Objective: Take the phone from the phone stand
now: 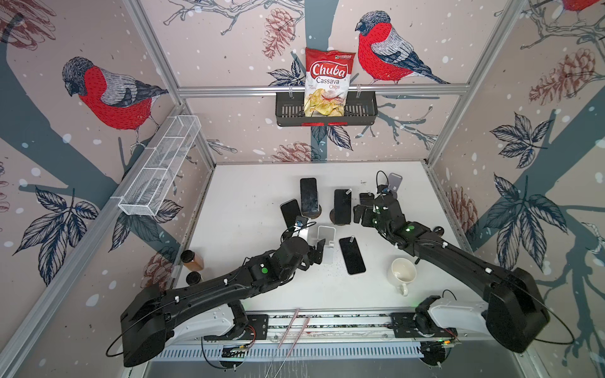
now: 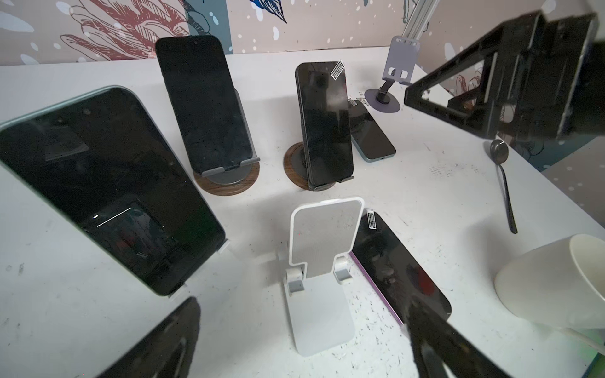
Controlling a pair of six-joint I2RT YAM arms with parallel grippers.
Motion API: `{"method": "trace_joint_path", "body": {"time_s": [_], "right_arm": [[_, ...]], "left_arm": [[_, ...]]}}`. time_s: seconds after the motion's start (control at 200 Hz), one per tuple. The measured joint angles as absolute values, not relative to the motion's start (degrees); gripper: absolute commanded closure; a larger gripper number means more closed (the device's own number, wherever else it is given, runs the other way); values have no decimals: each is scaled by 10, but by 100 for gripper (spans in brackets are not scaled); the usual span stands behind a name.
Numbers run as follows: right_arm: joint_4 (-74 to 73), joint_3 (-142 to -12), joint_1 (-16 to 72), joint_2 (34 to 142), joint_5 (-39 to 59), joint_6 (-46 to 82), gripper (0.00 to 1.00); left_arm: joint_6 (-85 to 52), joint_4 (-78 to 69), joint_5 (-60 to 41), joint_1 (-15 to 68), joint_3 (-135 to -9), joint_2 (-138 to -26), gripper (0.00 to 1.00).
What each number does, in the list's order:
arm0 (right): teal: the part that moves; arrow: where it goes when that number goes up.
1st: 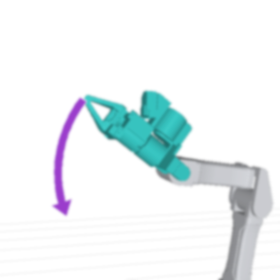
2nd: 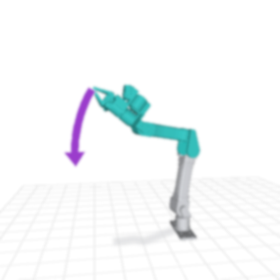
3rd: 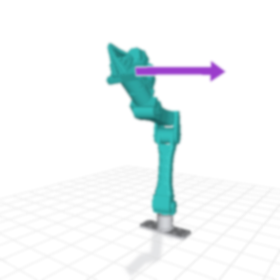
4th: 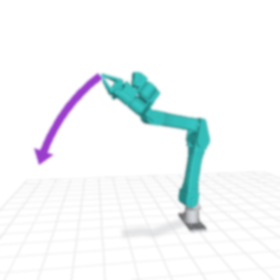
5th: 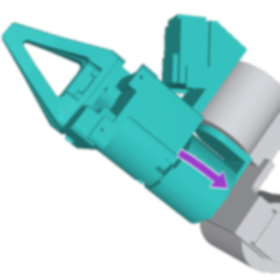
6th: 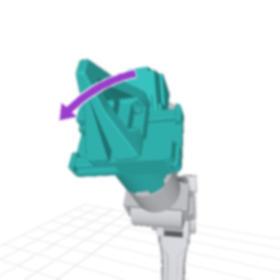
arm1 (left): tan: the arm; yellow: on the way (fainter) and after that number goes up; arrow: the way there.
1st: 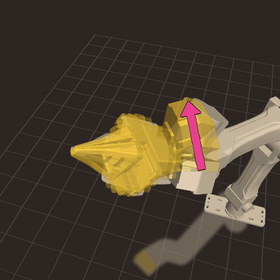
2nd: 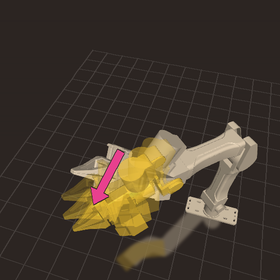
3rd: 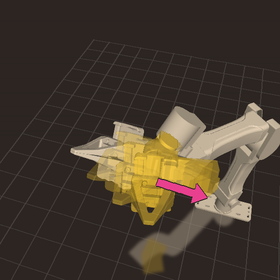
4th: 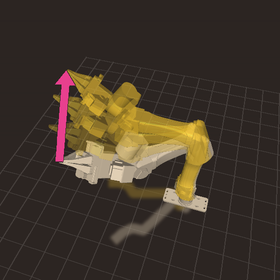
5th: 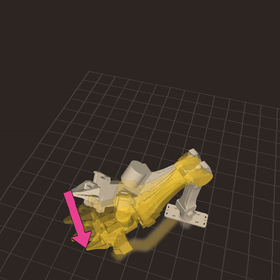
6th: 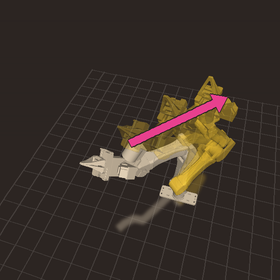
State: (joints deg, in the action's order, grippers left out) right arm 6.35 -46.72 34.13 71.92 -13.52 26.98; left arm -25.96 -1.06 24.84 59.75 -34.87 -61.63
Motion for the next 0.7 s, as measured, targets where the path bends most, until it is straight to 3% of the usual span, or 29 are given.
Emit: {"method": "trace_joint_path", "body": {"time_s": [0.701], "right_arm": [[58,-446,270,646,-91,242,1]], "left_arm": [[-349,8,304,622,-513,-847,3]]}}
